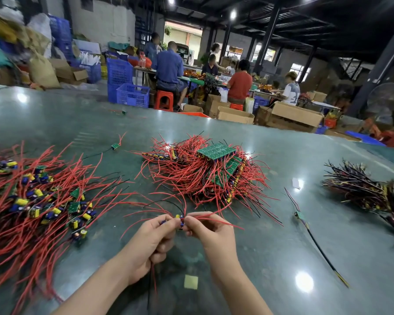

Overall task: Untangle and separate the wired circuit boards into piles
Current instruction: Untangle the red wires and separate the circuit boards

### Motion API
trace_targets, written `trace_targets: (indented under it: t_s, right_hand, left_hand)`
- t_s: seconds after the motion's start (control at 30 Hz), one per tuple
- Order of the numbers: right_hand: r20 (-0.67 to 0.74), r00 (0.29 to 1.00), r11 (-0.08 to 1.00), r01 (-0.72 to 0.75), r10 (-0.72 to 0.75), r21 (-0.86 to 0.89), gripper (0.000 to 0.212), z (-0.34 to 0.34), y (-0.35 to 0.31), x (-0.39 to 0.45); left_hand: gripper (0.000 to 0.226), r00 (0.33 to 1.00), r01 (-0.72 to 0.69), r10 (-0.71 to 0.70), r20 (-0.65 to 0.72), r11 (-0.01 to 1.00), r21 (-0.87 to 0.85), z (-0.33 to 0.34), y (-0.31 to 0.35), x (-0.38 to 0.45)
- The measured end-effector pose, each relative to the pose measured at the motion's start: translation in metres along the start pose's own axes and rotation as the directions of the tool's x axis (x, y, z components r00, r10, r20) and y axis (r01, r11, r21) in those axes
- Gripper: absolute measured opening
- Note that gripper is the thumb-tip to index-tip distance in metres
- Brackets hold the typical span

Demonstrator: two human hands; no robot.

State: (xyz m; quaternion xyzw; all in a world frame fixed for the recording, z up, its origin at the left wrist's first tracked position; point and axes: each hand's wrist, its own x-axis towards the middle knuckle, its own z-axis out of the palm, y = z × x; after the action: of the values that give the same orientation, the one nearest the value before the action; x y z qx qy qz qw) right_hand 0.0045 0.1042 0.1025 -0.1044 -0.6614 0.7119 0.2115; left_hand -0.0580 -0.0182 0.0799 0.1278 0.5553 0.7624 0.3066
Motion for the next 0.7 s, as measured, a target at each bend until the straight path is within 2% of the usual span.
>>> trace_targets:
  t_s: [0.13, 0.37, 0.53, 0.7]
  right_hand:
    - [-0.011, 1.0, 1.0, 0.022, -0.022, -0.015, 0.01, 0.0004, -0.0001, 0.0018]
    - [-0.038, 0.99, 0.973, -0.126, 0.136, 0.194, 0.011, 0.001, 0.0053, 0.0056]
    - [-0.045, 0.995, 0.99, -0.078, 0.084, 0.119, 0.012, 0.0012, 0.0071, 0.006]
    - [-0.088, 0.992, 0.984, -0.077, 0.092, 0.159, 0.012, 0.0021, 0.008, 0.0065]
  left_hand:
    - [0.019, 1.0, 0.021, -0.021, 0.006, 0.994, -0.104, -0.0044, 0.0038, 0.0026]
    - [0.021, 0.999, 0.044, -0.045, -0.002, 0.987, -0.153, -0.0074, 0.0001, 0.0051]
    - [0.022, 0.999, 0.037, -0.042, -0.03, 0.988, -0.152, -0.0082, 0.0023, 0.0048]
    - [0.024, 0.999, 0.017, -0.022, -0.032, 0.989, -0.145, -0.0062, 0.0023, 0.0034]
